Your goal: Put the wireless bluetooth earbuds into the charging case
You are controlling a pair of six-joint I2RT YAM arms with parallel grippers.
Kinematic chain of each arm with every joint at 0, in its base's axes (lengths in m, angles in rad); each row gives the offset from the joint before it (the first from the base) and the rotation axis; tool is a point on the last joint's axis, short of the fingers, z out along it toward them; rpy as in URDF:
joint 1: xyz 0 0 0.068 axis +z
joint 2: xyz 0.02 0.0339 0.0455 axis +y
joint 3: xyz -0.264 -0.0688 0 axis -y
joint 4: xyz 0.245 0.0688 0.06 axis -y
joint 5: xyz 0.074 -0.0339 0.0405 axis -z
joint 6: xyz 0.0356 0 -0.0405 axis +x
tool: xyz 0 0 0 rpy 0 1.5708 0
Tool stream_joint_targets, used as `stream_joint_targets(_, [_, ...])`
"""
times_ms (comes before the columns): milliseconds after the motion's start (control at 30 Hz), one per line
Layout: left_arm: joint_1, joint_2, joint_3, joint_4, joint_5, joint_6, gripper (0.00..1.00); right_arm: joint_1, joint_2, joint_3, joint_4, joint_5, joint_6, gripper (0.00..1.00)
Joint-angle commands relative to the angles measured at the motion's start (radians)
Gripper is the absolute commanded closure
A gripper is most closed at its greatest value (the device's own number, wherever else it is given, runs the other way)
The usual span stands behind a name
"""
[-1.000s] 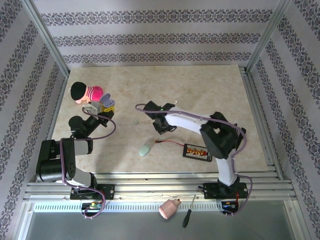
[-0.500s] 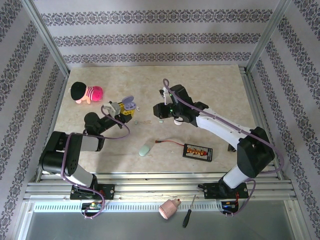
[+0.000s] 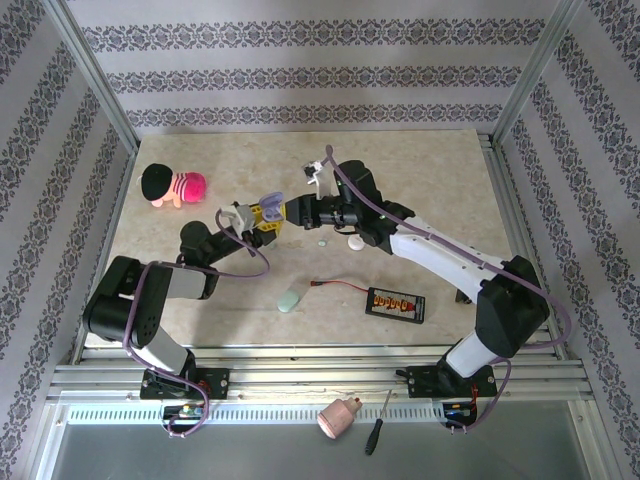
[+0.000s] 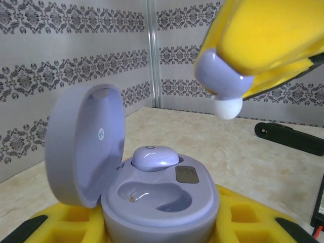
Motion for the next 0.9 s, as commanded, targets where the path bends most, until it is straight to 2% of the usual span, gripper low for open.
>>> stream_joint_targets(0, [-0.028, 0.000, 0.023, 0.032, 0.001, 0.027, 0.75, 0.018, 0.027, 0.045, 0.023, -0.002, -0.035, 0.81])
stream_joint_targets(567, [-0.059, -0.016, 0.031, 0.013, -0.033, 0.036, 0.75, 0.055, 0.080, 0.055, -0.022, 0.079, -0.106, 0.81])
stream_joint_targets(867, [-0.063, -0.009, 0.036, 0.027, -0.046, 0.026, 0.75, 0.060, 0.102, 0.052, -0.023, 0.066, -0.090, 0.80])
